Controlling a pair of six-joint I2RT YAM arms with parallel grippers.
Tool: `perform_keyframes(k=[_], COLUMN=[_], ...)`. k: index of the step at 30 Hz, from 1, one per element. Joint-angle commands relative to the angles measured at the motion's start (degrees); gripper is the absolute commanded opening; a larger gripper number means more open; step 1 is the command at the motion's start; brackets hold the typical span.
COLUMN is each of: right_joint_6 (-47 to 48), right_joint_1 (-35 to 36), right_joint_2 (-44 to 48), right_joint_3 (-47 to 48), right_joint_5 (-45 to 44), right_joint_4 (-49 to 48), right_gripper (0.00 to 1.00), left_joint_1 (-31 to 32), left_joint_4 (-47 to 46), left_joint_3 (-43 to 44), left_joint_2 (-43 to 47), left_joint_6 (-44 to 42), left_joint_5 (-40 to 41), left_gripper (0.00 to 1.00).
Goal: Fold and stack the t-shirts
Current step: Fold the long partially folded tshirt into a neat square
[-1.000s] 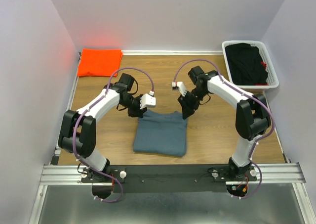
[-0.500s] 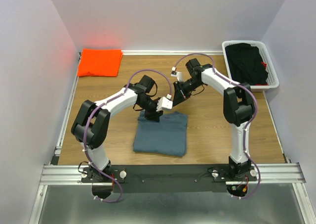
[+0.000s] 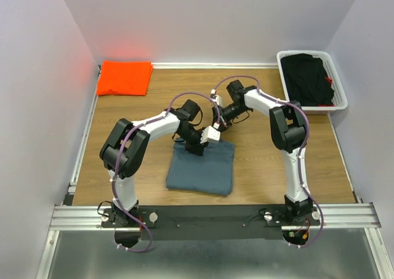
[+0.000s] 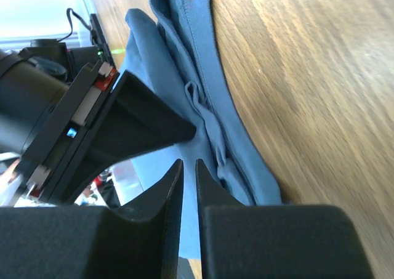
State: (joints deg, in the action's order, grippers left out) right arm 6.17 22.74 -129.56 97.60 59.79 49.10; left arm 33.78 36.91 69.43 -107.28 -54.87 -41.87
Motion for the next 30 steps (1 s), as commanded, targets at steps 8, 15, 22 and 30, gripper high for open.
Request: perform_keyframes(k=[8,15,22,30], right_joint_6=[0.6,2.2,3.7,4.4], right_joint_1=[4.0,4.2,4.9,5.5], right_joint_2=[-5.1,-10.1,-11.7,-11.6], right_joint_3=[0.3,-0.1,-2.3,-3.5], right_joint_5=[3.5,4.3,7.4,8.3], right_joint_4=[-2.0,-2.4,-2.5,-2.5], right_gripper=[0.16,0.15,0.14,0.14], left_joint_1=[1.8,2.5,2.7,2.4], left_joint_4=[0.1,1.2,0.3,-1.1], left_joint_3=[0.4,-0.5,1.0,5.4], left_joint_2=[5.8,9.5,11.1,9.2], left_joint_6=[0.5,0.4,0.3,-1.4], left_joint_5=[0.6,2.4,5.1,7.9], left_gripper=[0.00,0.00,0.00,0.00])
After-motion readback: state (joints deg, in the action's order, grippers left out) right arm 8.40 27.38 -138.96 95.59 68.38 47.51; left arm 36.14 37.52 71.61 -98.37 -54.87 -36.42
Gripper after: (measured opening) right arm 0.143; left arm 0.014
